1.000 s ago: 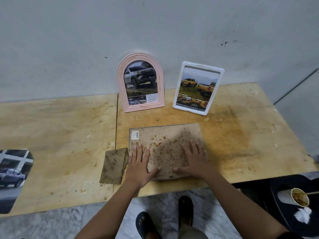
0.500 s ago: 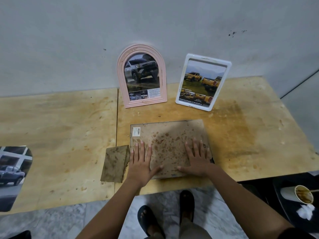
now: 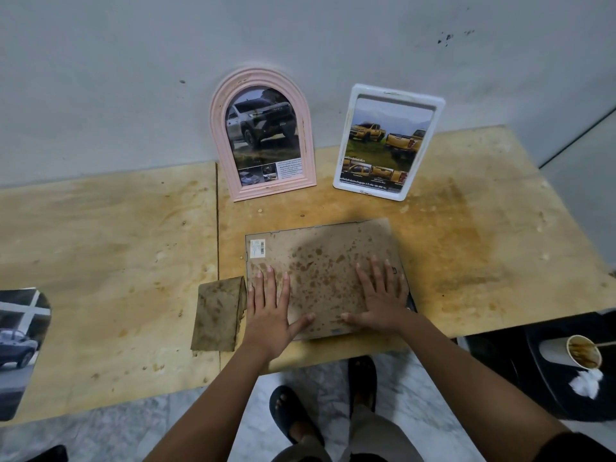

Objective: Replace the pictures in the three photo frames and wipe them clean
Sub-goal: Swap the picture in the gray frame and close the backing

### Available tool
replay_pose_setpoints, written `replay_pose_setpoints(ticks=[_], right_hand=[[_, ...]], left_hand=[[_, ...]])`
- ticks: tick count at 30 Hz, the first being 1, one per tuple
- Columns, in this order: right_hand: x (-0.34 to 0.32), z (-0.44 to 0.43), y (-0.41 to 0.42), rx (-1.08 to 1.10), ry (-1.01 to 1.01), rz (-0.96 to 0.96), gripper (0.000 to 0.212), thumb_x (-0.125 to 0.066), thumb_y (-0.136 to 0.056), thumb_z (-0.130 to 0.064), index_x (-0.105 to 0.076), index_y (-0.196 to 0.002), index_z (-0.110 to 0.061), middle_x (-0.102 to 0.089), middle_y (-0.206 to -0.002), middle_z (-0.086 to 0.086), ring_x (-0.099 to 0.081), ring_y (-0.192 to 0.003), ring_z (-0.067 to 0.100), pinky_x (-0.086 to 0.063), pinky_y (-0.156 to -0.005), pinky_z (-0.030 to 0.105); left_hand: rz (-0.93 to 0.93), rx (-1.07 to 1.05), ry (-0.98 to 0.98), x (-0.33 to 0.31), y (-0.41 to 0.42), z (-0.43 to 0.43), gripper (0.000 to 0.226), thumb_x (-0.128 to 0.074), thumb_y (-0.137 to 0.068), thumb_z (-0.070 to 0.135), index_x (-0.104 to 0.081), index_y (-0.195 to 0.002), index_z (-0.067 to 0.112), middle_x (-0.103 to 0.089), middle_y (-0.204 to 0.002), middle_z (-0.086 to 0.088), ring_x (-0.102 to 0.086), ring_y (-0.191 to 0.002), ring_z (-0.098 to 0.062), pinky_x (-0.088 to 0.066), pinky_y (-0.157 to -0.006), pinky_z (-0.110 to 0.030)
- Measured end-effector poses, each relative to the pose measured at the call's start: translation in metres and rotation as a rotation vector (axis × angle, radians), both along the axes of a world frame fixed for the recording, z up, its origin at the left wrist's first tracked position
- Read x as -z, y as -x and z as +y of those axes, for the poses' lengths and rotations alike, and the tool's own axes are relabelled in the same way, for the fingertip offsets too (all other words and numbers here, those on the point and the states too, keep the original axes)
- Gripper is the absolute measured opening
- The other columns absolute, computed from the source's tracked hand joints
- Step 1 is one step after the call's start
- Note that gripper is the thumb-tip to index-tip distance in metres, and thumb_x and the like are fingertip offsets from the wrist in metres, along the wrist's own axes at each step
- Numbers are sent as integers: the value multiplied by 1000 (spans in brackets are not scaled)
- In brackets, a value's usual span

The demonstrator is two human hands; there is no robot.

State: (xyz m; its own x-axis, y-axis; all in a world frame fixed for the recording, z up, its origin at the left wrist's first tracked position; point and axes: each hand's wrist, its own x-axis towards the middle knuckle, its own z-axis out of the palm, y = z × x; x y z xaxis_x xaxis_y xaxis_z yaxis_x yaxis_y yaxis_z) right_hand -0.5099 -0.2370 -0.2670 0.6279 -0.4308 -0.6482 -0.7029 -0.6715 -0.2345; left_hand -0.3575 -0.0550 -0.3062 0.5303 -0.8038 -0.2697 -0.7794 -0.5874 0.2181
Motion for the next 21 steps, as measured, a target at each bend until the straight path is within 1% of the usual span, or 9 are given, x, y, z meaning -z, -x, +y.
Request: replay_pose_setpoints(ticks=[3,4,6,9,11,15,17,19,21], right_hand=[[-4,-1,2,77,37,-100,119,-59,-63,-78,10,-148,-32,30,-152,-1,30,-139,25,13,-114,49],[-6,-1,2,98,45,-129,117,-62,-63,-76,6,-148,-32,26,-154,-2,26,-141,24,11,-115,48],[-7,-2,2,123,55,-148,120,-66,-61,-73,6,-148,-31,23,-155,-2,23,-142,24,8,-116,48],[-10,-2,-2,145,79,-109,130,-70,-57,-71,12,-148,-29,31,-152,5,24,-141,27,5,-117,48],[-11,-5,-6,154,107,-80,135,-73,-53,-71,12,-148,-29,35,-150,8,25,-140,31,3,-117,49],[-12,-18,-20,71,119,-40,144,-78,-46,-69,10,-148,-19,35,-149,13,29,-138,31,7,-116,48],[-15,-26,-27,40,88,-22,146,-81,-48,-62,12,-148,-14,33,-150,14,29,-139,31,7,-116,48],[-18,-31,-32,31,87,-15,142,-84,-50,-55,9,-148,-13,26,-153,15,22,-141,33,0,-116,49],[-21,-33,-33,30,111,-19,138,-86,-49,-51,3,-148,-15,16,-154,16,11,-143,34,-12,-116,49]], left_hand=[[8,5,-8,-2,0,0,108,10,-66,87,18,-145,15,29,-151,-9,36,-137,-23,30,-106,-33],[7,5,-24,-4,1,0,108,12,-63,88,23,-144,16,33,-150,-9,37,-136,-24,31,-105,-33],[20,-3,-38,-6,2,-1,108,14,-60,89,27,-142,20,35,-149,-8,36,-136,-24,29,-106,-34],[29,-14,-25,-7,2,0,108,15,-58,90,27,-141,22,35,-148,-6,35,-136,-23,25,-109,-35],[25,-21,-10,-8,3,0,110,14,-58,90,24,-142,21,34,-148,-4,34,-137,-22,24,-109,-34],[27,-38,13,-7,3,0,105,7,-62,90,22,-143,25,32,-150,-2,33,-137,-19,24,-109,-33],[25,-47,32,-5,4,0,104,1,-65,90,19,-144,26,30,-151,-1,31,-138,-18,23,-110,-32],[3,-48,41,-4,5,1,103,-2,-68,89,14,-146,25,25,-153,-2,27,-140,-18,23,-110,-30],[-25,-55,50,-3,5,3,99,-8,-72,87,9,-148,26,20,-155,-3,24,-142,-18,22,-110,-30]])
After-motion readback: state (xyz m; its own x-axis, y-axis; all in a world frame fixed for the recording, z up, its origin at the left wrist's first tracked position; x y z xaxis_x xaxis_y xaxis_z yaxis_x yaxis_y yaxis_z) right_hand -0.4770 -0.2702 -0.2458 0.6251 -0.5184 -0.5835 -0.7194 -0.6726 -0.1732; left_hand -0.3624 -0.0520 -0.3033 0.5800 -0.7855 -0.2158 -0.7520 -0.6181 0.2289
